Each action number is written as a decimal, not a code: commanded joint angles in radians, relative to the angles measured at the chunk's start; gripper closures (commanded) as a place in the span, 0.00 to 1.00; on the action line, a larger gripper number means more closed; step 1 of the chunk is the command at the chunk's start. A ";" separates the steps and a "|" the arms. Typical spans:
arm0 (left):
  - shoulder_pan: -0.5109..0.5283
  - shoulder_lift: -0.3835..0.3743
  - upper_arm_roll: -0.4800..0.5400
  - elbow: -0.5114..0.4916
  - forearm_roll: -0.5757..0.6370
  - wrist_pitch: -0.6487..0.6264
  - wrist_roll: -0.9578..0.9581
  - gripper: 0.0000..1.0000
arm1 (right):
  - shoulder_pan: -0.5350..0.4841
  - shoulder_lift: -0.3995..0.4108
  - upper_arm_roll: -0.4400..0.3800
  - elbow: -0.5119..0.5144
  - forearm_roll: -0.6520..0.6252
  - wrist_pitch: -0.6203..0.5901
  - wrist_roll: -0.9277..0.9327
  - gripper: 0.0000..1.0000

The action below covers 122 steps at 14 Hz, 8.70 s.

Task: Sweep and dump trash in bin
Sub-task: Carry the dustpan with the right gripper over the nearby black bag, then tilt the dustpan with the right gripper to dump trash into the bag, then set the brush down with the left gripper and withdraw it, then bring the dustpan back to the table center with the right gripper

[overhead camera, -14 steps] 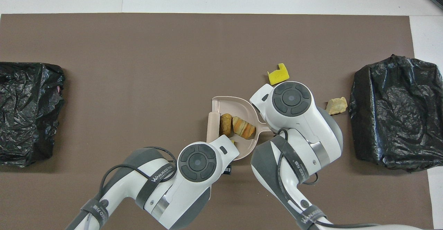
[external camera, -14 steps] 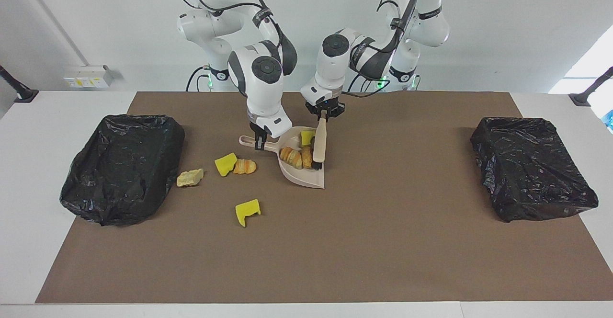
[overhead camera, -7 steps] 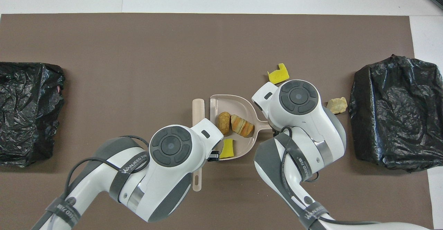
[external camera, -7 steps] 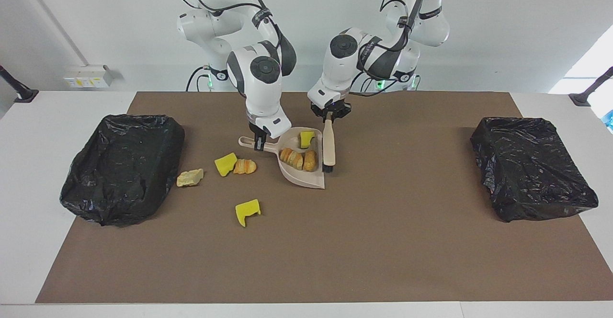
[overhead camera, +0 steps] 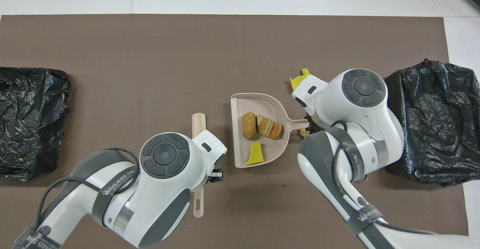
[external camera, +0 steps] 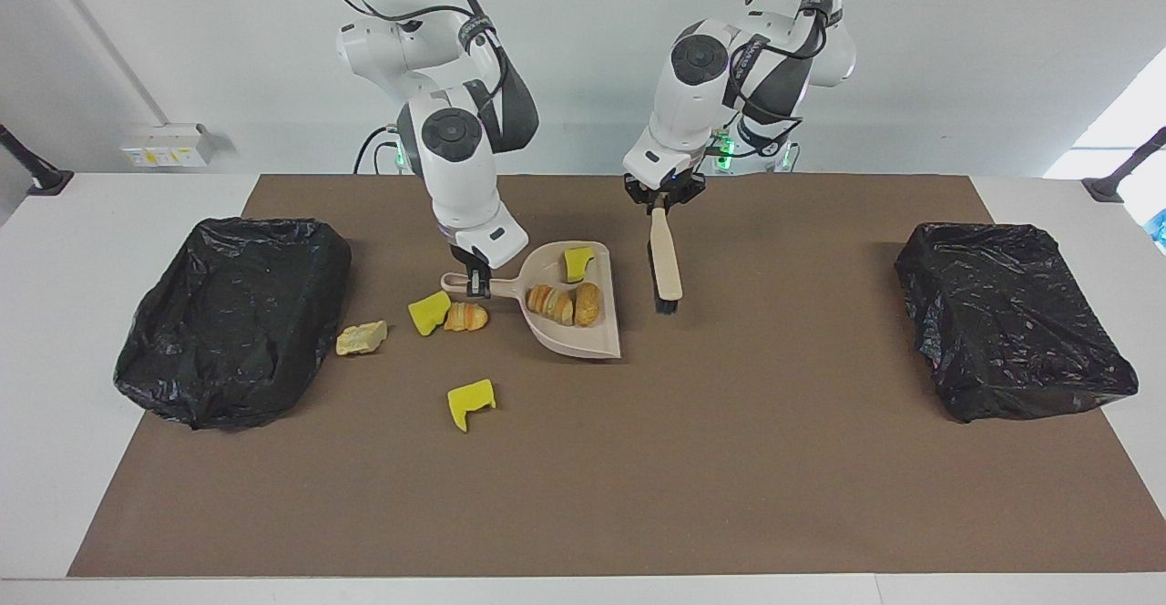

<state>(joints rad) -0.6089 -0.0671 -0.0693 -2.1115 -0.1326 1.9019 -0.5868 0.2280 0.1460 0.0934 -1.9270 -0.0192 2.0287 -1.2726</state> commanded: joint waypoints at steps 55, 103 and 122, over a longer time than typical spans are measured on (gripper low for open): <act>0.050 0.007 -0.004 -0.105 0.004 0.260 -0.202 0.00 | -0.467 -0.062 -0.001 0.246 -0.973 -0.321 -0.272 1.00; 0.640 -0.046 -0.011 0.372 0.079 -0.268 0.559 0.00 | 0.243 0.312 0.000 0.384 0.010 -0.029 1.775 1.00; 0.644 -0.056 -0.006 0.354 0.079 -0.264 0.556 0.00 | 0.244 0.173 0.000 0.327 0.067 -0.119 1.793 0.00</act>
<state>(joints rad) 0.0288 -0.1007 -0.0720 -1.7332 -0.0639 1.6361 -0.0208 0.4685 0.3947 0.0914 -1.4931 0.0138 1.9071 0.5391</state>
